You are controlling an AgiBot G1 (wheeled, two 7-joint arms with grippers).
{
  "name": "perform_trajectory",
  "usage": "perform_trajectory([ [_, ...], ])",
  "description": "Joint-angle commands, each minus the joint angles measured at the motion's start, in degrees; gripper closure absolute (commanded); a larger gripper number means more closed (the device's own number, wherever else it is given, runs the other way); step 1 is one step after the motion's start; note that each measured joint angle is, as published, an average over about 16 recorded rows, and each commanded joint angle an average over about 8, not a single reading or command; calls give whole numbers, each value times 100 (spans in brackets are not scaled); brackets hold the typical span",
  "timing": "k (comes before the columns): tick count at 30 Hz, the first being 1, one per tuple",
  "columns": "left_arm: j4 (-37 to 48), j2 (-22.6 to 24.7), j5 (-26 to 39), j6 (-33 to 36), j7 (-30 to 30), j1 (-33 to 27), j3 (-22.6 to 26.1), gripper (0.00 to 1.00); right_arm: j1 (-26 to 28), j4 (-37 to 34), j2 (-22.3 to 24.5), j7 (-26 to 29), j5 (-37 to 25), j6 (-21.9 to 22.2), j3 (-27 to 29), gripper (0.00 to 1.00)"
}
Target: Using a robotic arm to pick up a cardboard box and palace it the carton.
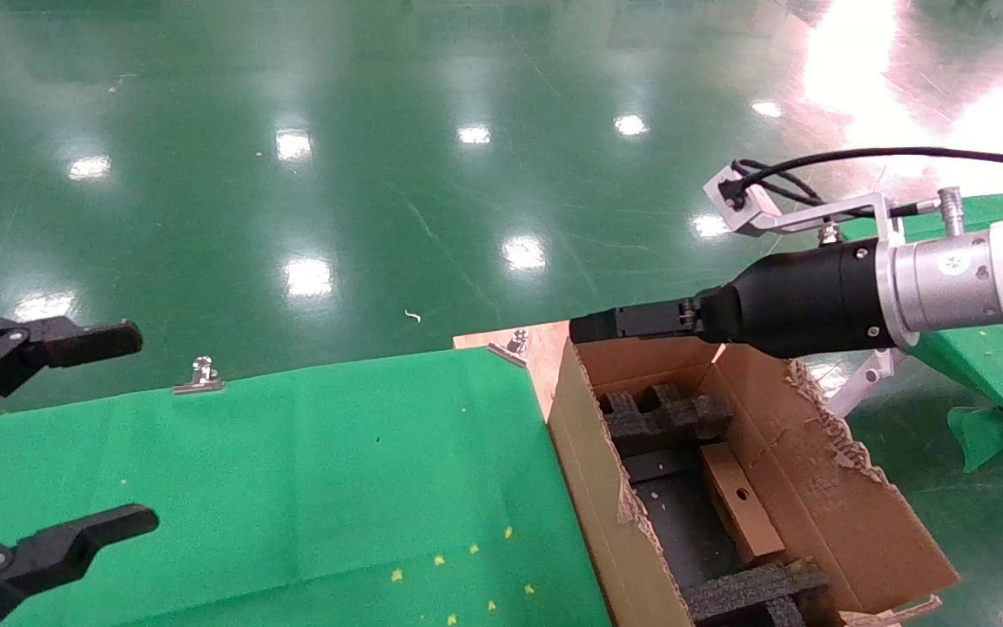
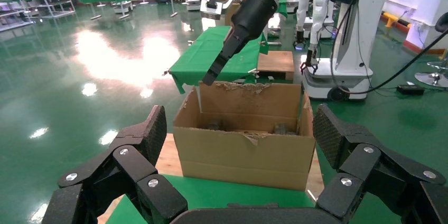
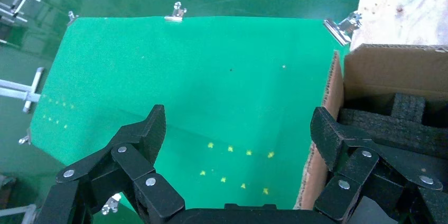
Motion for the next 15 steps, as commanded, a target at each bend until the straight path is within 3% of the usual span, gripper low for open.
perform_trajectory([
  [1, 1, -1, 0, -1, 0, 1, 0, 0, 13, -100, -1, -33, 218, -191, 56, 0],
  [8, 0, 0, 0, 0, 0, 0, 0, 0, -103, -34, -27, -141, 123, -104, 144, 0],
  [15, 1, 0, 0, 0, 0, 0, 0, 0, -587, -12, -146, -806, 316, -383, 800, 0],
])
